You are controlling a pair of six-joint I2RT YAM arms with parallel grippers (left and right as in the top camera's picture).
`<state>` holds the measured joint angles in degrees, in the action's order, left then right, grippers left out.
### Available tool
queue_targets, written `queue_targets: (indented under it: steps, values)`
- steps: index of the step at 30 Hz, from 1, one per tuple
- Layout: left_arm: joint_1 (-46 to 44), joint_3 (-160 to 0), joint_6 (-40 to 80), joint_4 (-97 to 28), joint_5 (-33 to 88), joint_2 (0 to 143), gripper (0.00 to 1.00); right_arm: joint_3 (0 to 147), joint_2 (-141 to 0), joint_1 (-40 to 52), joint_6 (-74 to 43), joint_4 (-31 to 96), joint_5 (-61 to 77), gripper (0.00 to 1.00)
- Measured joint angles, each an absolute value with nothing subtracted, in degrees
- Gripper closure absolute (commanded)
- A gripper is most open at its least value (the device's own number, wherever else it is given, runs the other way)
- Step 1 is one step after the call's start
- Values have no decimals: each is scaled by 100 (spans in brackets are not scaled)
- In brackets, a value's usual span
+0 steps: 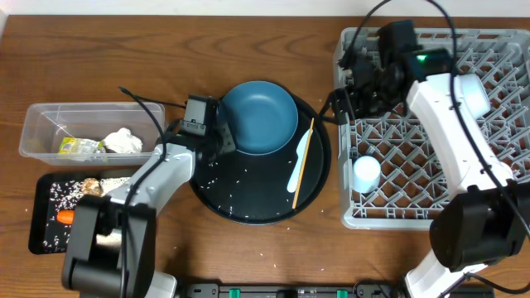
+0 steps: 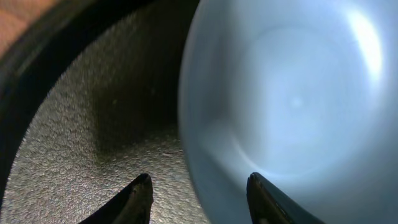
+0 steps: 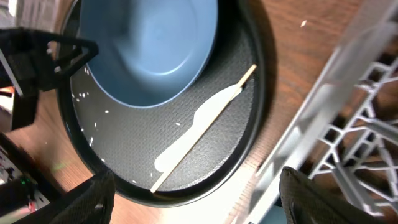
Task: Sort waste into correct bins and load items into the dishwasher rack
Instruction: 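Move the right gripper left to the blue plate's rim and grasp it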
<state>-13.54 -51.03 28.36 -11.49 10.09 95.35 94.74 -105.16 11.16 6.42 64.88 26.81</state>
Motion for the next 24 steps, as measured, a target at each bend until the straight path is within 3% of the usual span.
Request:
queue_targets:
  steps: [3,4,13,24]
  values:
    - [-1354,-5105,2932,-1109,1024,9797,90,9419,-10516,1271,642,6488,2587,21]
    - [-1354,-5103,2917,-1116,1028,9850,94,9415,-10516,1310,642,6486,2569,21]
    - [-1334,-5177,2978,-1278,1035,9649,94,9408,-10516,1415,642,6123,2523,21]
    - [-1334,-5172,2978,-1946,1026,7839,94,9404,-10516,1551,600,5756,2506,23]
